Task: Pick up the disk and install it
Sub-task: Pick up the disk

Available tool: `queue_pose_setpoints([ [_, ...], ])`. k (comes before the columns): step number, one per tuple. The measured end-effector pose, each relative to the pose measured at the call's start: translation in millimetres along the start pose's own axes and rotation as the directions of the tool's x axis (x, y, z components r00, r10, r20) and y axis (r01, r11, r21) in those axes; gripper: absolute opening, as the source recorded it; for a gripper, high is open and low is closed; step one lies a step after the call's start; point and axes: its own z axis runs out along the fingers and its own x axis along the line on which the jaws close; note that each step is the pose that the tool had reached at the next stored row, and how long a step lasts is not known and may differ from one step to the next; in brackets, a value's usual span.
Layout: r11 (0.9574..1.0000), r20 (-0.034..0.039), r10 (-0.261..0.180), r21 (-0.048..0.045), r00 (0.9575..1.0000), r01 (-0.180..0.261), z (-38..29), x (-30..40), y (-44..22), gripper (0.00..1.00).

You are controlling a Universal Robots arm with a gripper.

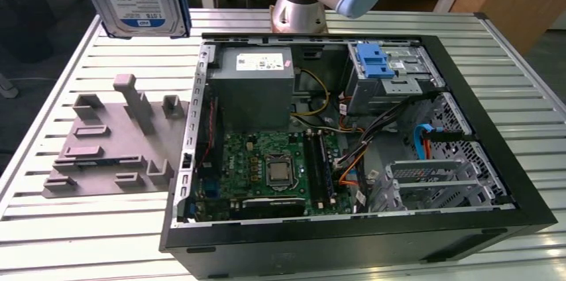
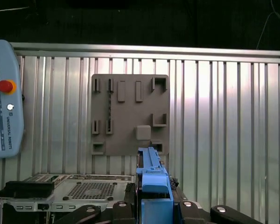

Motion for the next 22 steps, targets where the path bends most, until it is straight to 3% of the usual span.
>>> queue_pose_setpoints([
  [16,1.0,0.0,0.0,0.0,1.0,0.0,0.0,0.0,-0.5,0.36],
  [22,1.0,0.0,0.0,0.0001,1.0,0.0,-0.1,0.0,-6.2,0.36],
])
